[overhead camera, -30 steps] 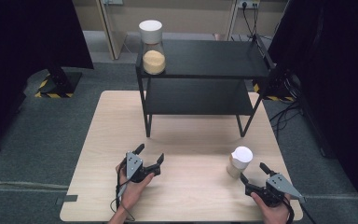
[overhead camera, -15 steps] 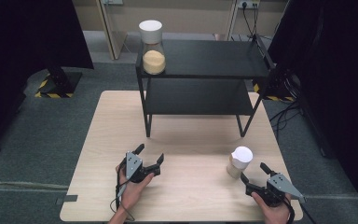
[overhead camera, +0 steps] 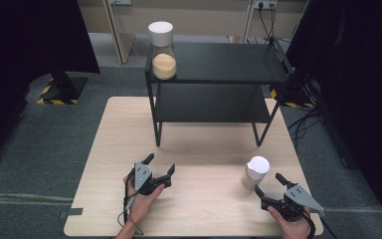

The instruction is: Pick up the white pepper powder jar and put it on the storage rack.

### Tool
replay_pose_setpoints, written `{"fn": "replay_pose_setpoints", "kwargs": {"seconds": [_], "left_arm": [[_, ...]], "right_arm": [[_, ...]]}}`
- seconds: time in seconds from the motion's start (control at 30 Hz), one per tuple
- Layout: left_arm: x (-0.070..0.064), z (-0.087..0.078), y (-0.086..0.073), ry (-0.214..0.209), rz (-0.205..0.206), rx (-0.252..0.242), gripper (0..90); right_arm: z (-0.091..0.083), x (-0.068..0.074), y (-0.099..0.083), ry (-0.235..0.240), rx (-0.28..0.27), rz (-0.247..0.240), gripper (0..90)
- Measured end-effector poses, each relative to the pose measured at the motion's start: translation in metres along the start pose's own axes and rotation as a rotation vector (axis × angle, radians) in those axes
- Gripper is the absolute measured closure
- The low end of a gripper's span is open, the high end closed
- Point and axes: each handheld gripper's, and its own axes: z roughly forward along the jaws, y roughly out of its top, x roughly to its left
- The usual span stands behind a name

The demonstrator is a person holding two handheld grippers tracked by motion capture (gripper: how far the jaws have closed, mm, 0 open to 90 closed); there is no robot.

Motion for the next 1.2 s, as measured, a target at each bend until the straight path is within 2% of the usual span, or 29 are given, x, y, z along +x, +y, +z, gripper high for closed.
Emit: {"fn": "replay_pose_setpoints", "kwargs": {"seconds": [0.37,0.7,0.77,1.2], "left_arm": [[0.000,0.000,0.000,0.003,-0.001,0.000,11.1],[0.000,0.000,0.000,0.002,-0.002,0.003,11.0],[0.000,0.000,0.000,0.003,-0.001,0.001,11.0],[0.000,0.000,0.001,0.003,-0.003,0.005,11.2]], "right_arm": [[0.021,-0.001,0.016,0.039,0.039,-0.030,17.0],[0.036,0.001,0.021,0.030,0.084,-0.050,26.1],[0.037,0.002,0.020,0.023,0.084,-0.056,29.4],[0.034,0.005,0.017,0.015,0.064,-0.031,30.8]]}}
